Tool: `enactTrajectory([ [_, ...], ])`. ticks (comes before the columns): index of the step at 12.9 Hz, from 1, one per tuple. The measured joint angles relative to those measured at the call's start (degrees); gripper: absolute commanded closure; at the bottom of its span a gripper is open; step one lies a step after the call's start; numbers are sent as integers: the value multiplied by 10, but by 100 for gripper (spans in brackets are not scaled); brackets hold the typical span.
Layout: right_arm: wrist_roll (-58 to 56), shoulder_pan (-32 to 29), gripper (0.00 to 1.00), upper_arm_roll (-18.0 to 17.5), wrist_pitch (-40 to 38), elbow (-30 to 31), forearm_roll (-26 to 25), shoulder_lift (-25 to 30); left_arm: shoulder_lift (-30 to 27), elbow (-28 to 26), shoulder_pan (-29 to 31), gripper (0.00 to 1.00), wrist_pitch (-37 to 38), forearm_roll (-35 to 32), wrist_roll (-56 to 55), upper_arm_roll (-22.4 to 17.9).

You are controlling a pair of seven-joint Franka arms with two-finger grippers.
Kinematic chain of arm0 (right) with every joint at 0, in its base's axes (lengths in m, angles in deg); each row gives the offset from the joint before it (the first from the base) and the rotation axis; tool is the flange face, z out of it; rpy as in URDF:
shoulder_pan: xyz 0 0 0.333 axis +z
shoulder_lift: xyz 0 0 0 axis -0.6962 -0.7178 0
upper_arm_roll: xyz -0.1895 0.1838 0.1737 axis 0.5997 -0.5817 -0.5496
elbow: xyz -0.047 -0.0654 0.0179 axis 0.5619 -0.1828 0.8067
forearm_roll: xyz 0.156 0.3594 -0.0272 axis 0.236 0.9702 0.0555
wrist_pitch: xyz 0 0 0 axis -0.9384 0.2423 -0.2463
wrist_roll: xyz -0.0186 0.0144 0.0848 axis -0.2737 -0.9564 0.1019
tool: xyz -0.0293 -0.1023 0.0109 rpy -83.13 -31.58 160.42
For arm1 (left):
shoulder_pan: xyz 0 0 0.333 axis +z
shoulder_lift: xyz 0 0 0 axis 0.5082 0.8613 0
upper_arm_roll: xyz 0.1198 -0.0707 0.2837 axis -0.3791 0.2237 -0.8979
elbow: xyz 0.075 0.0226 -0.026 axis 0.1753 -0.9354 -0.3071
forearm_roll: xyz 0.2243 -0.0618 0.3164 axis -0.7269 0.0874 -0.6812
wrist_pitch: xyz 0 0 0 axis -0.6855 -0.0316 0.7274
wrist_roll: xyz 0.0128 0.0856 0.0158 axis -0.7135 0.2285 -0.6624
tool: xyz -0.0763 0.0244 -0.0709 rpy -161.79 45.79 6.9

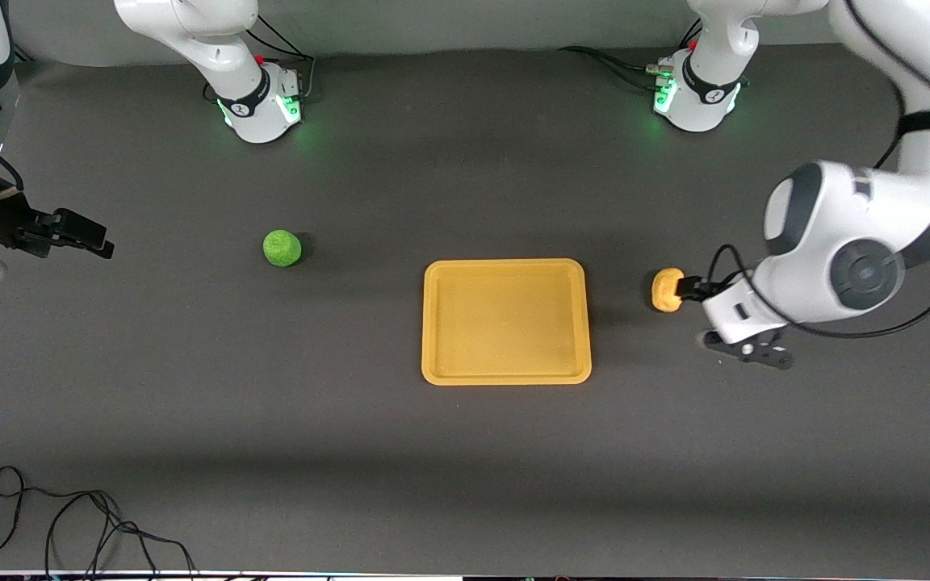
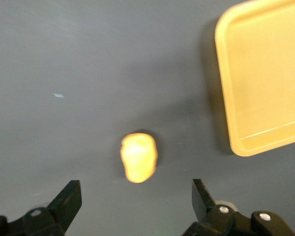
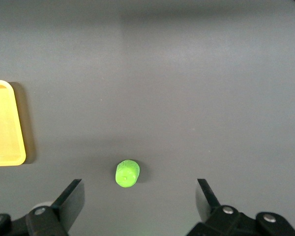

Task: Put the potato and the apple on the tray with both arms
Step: 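Lower the left gripper and close it on the yellow potato, then place the potato on the tray while the right gripper reaches the apple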

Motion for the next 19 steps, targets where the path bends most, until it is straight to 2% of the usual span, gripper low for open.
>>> enactTrajectory([
  [3, 0, 0, 0, 0, 0, 0, 0, 0, 23, -50, -8, 1, 0, 4, -4, -2],
  [7, 0, 0, 0, 0, 0, 0, 0, 0, 57, -112, -3, 4, -78, 4, -3, -8],
  [8, 0, 0, 0, 0, 0, 0, 0, 0, 62, -124, 0, 9, -95, 4, -2, -8],
  [9, 0, 0, 0, 0, 0, 0, 0, 0, 67, -134, 3, 36, -107, 4, 2, -9],
  [10, 0, 0, 0, 0, 1, 0, 0, 0, 71, -141, 4, 59, -118, 4, 3, -10],
  [11, 0, 0, 0, 0, 1, 0, 0, 0, 75, -144, 4, 77, -125, 4, 3, -10],
  [12, 0, 0, 0, 0, 1, 0, 0, 0, 76, -145, 4, 89, -125, 4, 3, -10],
  [14, 0, 0, 0, 0, 3, -1, 0, 0, 74, -143, 4, 96, -125, 4, 4, -9],
  [16, 0, 1, 0, -1, 3, -1, 0, 0, 62, -122, 4, 97, -116, 22, 0, -8],
  [19, 0, 1, 0, -1, 3, -1, 0, 0, 41, -12, -16, 96, -62, 106, -66, 6],
])
